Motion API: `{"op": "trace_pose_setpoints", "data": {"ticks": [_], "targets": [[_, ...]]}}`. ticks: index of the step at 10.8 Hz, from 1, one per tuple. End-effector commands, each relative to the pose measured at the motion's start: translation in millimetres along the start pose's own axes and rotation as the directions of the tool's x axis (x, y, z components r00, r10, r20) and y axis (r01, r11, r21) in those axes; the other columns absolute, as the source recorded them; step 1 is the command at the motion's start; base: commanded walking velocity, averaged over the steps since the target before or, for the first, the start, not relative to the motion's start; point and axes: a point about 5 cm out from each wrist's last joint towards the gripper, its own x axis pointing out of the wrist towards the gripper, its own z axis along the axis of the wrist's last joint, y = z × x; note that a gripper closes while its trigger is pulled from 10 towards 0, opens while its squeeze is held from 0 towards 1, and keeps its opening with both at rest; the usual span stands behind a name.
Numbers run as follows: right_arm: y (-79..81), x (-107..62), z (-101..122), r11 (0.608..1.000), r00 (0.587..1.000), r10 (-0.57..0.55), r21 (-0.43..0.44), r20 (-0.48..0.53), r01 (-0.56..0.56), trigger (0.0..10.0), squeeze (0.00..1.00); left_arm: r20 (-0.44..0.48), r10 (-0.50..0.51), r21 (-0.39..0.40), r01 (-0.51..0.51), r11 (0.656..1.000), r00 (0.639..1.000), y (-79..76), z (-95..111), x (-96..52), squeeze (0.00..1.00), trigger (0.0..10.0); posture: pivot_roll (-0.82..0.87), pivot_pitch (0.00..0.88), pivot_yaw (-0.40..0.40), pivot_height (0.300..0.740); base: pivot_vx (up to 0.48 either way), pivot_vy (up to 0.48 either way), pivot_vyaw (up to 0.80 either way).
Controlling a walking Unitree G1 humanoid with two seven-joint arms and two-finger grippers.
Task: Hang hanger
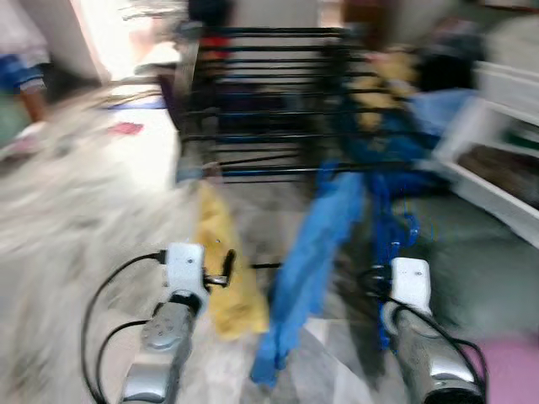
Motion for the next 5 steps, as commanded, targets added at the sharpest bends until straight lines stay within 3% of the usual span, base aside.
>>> {"op": "trace_pose_setpoints", "data": {"ticks": [1, 4, 5], "targets": [[-2.4, -0.2, 6.3, 1.0, 1.0, 0.001, -0.01, 0.015, -0.001, 10.0, 0.0, -0.005, 0.0, 0.006, 0.0, 1.0, 1.0, -2.2, 1.1, 1.3, 0.0, 10.0, 0.01, 0.0, -0.007, 0.74, 0.0, 0.0, 0.0], [3.6, 5.1, 8.3, 0.999, 0.999, 0.042, -0.006, -0.026, -0.042, 10.0, 0.0, -0.014, -0.004, 0.008, 0.004, 1.0, 1.0, -2.2, 2.1, 3.7, 0.0, 10.0, 0.01, 0.0, -0.004, 0.74, 0.0, 0.0, 0.0], [12.7, 6.6, 9.5, 0.996, 0.996, 0.089, -0.008, -0.032, -0.089, 10.0, 0.0, -0.022, -0.004, 0.008, 0.004, 1.0, 1.0, -2.8, 0.8, 4.0, 0.0, 10.0, 0.01, 0.0, -0.002, 0.74, 0.0, 0.0, 0.0]]}}
